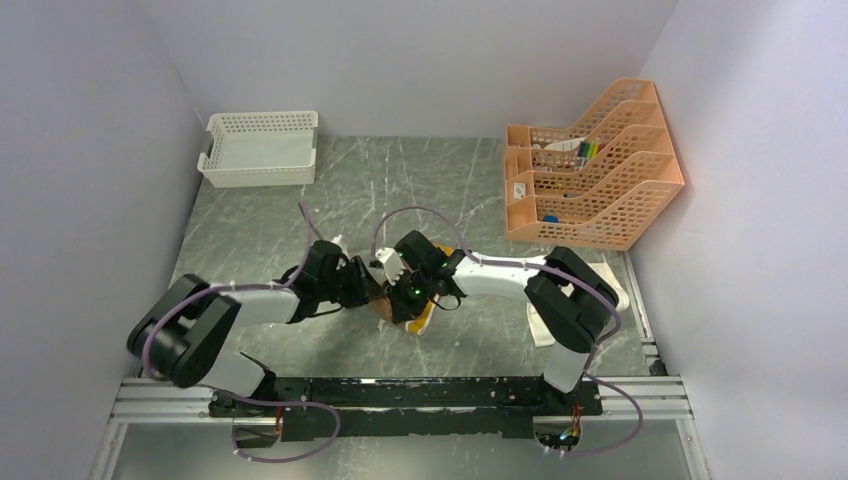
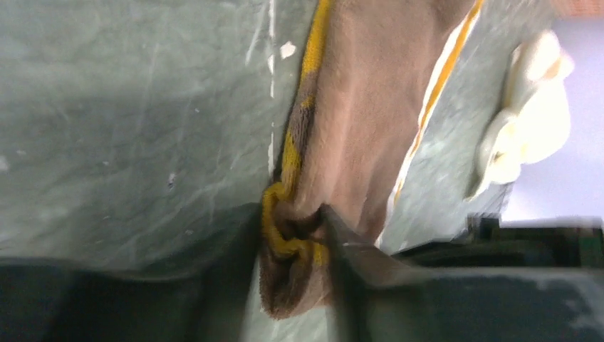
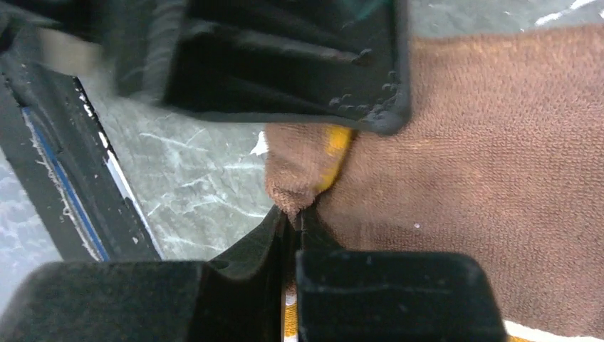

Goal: Roll the towels
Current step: Roll the towel at the center of the board.

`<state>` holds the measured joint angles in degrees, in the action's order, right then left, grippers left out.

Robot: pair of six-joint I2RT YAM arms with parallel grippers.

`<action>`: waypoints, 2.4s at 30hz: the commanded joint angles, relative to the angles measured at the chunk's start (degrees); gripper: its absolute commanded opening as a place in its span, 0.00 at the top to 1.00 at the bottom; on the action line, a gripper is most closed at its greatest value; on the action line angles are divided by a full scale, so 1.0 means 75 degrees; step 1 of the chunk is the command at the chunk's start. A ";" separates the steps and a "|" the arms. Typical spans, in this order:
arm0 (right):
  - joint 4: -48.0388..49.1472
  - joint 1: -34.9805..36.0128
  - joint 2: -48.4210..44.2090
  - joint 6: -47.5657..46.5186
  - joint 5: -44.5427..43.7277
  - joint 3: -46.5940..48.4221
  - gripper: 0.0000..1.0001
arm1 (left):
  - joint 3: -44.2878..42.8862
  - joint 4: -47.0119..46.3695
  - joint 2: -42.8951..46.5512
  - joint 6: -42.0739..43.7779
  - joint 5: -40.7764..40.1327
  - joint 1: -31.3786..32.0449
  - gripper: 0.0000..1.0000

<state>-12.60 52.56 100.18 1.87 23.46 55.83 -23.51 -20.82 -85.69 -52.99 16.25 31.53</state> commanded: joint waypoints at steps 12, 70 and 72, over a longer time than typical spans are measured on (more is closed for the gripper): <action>0.1581 -0.2551 0.0663 0.2307 0.3951 -0.0360 1.00 | 0.0275 0.3065 0.2389 0.0294 -0.0723 -0.0186 0.00; -0.0494 0.0706 -0.2418 -0.0816 -0.4104 -0.0134 0.44 | -0.0917 0.1593 -0.1627 0.1348 0.0722 0.0034 0.75; -0.0468 0.0964 -0.2317 -0.0877 -0.4253 -0.0186 0.44 | -0.0909 0.1440 -0.1731 0.1304 0.0860 0.0026 0.75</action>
<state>-15.99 56.71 81.69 -1.85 -0.47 56.75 -32.53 -18.44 -94.67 -46.35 23.88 31.64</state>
